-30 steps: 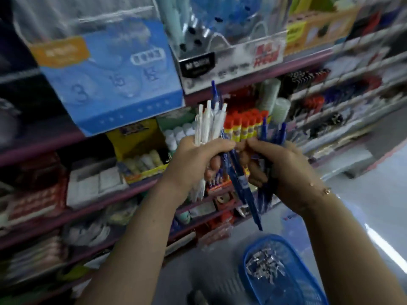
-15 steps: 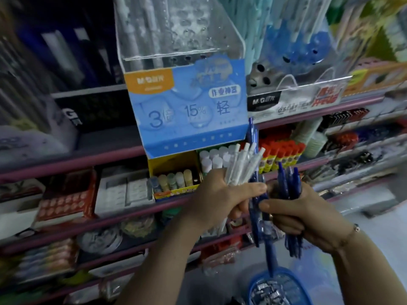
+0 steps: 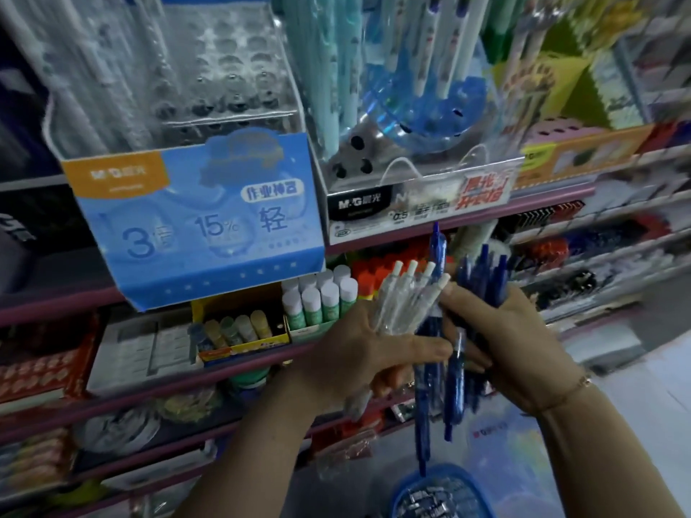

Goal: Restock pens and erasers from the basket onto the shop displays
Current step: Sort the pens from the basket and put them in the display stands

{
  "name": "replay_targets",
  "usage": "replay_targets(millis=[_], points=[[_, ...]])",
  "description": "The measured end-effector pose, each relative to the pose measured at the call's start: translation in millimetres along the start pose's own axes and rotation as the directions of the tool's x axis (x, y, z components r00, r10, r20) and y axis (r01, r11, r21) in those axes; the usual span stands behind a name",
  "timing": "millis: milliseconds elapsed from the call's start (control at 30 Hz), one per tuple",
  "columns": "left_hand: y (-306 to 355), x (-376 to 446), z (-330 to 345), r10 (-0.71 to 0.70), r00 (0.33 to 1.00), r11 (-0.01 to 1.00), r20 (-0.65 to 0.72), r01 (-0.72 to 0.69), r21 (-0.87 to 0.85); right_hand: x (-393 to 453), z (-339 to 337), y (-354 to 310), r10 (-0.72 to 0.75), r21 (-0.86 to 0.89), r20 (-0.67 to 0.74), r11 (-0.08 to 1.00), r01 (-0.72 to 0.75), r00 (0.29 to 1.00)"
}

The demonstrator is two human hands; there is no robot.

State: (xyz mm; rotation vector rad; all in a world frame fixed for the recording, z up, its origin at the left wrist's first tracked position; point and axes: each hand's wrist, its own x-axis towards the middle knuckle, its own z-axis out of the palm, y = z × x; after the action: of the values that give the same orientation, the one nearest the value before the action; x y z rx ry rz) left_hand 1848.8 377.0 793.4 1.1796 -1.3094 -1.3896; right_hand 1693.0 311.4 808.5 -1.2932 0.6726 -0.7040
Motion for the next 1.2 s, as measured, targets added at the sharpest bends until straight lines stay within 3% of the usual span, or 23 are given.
replay_targets(millis=[133, 233, 333, 433, 533, 633, 833, 933, 1033, 1100, 1133, 1200], points=[[-1, 7, 4, 0.004, 0.997, 1.0, -0.077, -0.005, -0.02, 3, -9, -12, -0.053, -0.01, -0.044, 0.999, 0.053, 0.998], [-4, 9, 8, -0.022, 0.979, 0.987, -0.201, -0.01, -0.158, 4, -19, -14, -0.109, 0.0, -0.172, 0.994, 0.11, 0.979], [-2, 8, 9, -0.024, 0.978, 0.974, -0.205, -0.023, -0.225, 2, -31, -13, -0.138, -0.126, -0.222, 0.986, 0.112, 0.965], [6, 5, 9, -0.03, 0.983, 0.955, -0.182, -0.025, -0.296, -3, -32, -14, -0.127, -0.316, -0.055, 0.943, 0.103, 0.99], [18, 4, 14, 0.018, 0.979, 0.946, -0.205, -0.083, -0.314, -7, -21, -17, -0.119, -0.273, 0.125, 0.95, 0.15, 0.985], [35, -1, 19, 0.12, 0.958, 0.944, -0.261, -0.191, -0.27, -9, -13, -26, -0.137, -0.238, 0.202, 0.954, 0.184, 0.97], [63, -17, 29, 0.328, 0.834, 0.914, -0.444, -0.399, -0.074, 0, -13, -65, -0.092, -0.404, 0.372, 0.88, 0.251, 0.924], [81, -28, 22, 0.383, 0.789, 0.871, -0.48, -0.482, -0.097, 8, -8, -90, -0.098, -0.436, 0.381, 0.858, 0.272, 0.92], [104, -52, 0, 0.4, 0.667, 0.808, -0.628, -0.58, -0.102, 13, 4, -116, -0.084, -0.5, 0.432, 0.806, 0.316, 0.898], [119, -71, -15, 0.412, 0.581, 0.847, -0.702, -0.528, 0.059, 16, 14, -130, -0.044, -0.602, 0.447, 0.724, 0.336, 0.894], [126, -79, -20, 0.412, 0.568, 0.878, -0.713, -0.457, 0.143, 17, 19, -137, -0.017, -0.644, 0.455, 0.684, 0.343, 0.89], [133, -91, -23, 0.38, 0.608, 0.922, -0.697, -0.306, 0.236, 19, 32, -147, 0.026, -0.691, 0.481, 0.627, 0.361, 0.876]])
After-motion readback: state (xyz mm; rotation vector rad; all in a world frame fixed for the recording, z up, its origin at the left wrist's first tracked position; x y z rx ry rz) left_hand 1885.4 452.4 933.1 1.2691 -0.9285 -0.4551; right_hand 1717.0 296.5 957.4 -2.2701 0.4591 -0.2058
